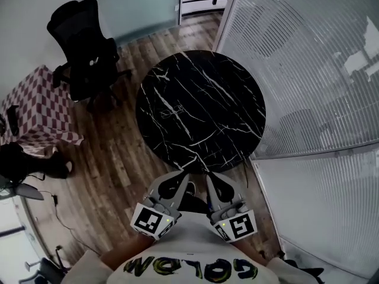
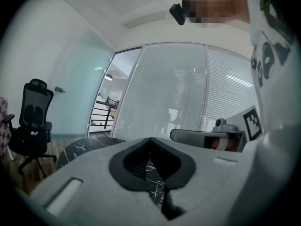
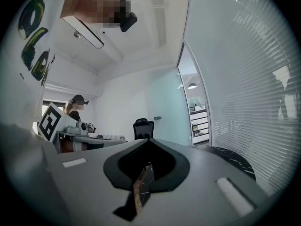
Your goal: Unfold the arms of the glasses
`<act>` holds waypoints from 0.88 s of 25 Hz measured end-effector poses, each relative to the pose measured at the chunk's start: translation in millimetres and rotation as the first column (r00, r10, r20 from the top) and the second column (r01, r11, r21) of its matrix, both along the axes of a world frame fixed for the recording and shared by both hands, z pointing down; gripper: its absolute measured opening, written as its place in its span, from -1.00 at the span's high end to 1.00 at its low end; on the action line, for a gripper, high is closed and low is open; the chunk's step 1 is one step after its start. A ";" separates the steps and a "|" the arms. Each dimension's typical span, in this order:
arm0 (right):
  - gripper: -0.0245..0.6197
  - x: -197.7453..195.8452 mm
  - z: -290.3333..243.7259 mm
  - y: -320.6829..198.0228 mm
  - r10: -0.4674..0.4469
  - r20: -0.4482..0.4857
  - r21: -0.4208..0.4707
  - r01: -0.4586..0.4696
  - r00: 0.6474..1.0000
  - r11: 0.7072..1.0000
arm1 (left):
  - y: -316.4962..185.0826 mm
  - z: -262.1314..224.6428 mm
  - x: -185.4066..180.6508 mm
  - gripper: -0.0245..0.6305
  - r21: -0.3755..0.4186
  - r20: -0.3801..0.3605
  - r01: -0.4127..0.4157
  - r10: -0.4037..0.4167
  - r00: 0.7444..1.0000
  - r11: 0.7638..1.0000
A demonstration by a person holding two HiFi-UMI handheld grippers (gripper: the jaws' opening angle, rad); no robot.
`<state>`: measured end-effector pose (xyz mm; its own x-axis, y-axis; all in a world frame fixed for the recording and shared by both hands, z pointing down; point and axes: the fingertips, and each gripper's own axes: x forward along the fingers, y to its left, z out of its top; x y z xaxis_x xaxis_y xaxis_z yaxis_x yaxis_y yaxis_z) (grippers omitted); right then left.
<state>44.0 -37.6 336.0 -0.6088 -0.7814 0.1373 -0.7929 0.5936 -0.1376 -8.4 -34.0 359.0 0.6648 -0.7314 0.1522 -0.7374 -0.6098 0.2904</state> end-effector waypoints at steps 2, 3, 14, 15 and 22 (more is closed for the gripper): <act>0.92 -3.3 4.2 -2.7 -0.008 -0.051 0.015 0.009 0.999 1.000 | -4.1 3.7 -3.3 0.92 0.000 0.014 -0.004 0.004 1.000 1.000; 0.92 -5.2 5.2 -4.1 -0.016 -0.084 0.029 0.018 0.996 0.999 | -6.0 4.6 -4.5 0.92 0.006 0.024 -0.006 0.006 1.000 1.000; 0.92 -12.2 28.8 -36.3 -0.099 -0.280 0.083 0.127 0.955 0.988 | -30.1 16.2 -4.9 0.92 0.090 0.145 -0.073 0.060 0.988 0.993; 0.92 -12.3 35.6 -41.0 -0.120 -0.313 0.083 0.153 0.942 0.985 | -33.5 20.2 -4.7 0.92 0.097 0.163 -0.080 0.063 0.985 0.992; 0.92 -12.8 81.6 -71.3 -0.188 -0.407 0.051 0.227 0.894 0.972 | -68.0 68.0 -9.9 0.91 0.091 0.278 -0.091 0.062 0.959 0.992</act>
